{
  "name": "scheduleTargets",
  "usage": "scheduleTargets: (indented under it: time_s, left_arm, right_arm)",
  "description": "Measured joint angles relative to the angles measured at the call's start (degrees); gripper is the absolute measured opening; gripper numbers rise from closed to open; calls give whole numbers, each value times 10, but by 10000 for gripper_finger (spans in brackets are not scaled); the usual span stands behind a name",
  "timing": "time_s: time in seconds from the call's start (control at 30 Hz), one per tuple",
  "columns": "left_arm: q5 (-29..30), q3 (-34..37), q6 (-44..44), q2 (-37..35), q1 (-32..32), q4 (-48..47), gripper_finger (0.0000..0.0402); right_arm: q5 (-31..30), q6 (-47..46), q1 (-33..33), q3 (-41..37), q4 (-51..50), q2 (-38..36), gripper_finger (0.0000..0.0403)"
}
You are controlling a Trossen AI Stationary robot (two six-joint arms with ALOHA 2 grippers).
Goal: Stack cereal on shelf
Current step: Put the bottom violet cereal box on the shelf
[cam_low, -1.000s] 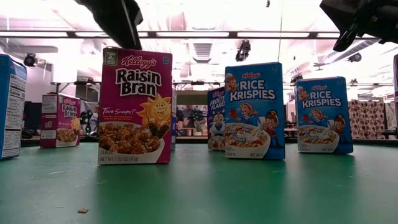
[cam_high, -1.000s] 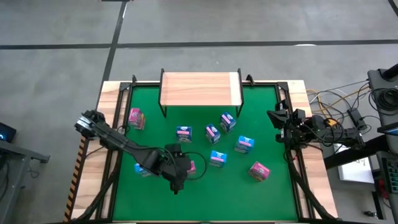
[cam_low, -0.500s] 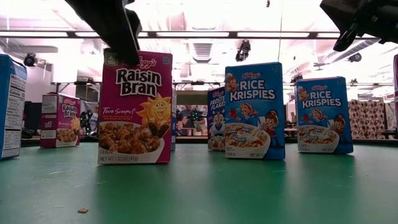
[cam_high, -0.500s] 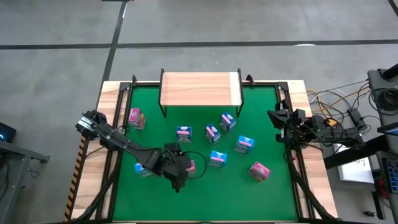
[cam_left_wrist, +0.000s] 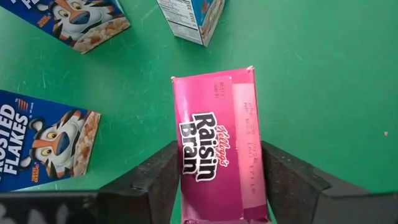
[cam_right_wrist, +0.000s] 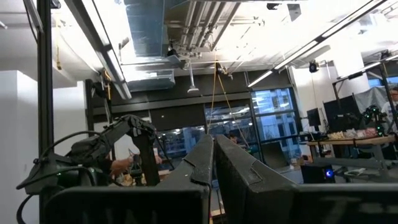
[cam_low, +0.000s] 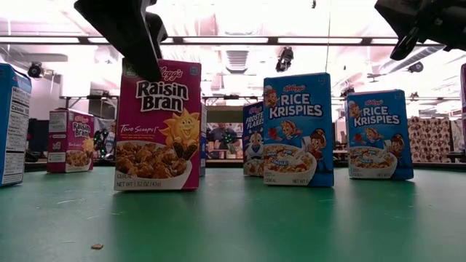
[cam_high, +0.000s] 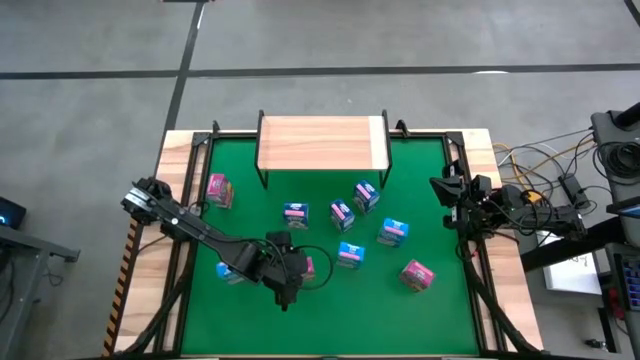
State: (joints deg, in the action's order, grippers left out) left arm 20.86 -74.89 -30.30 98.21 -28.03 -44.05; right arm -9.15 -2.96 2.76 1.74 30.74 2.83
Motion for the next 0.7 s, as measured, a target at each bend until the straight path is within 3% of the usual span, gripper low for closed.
scheduleTargets:
  time_s: [0.4, 0.7]
  left_arm:
    - [-1, -3, 57, -9, 0, 1, 152]
    - [-40, -4, 207, -116, 1, 5, 150]
  right_arm:
    - [0, 0, 0, 0, -3, 0, 9]
    - [0, -1, 0, 0, -4, 0, 9]
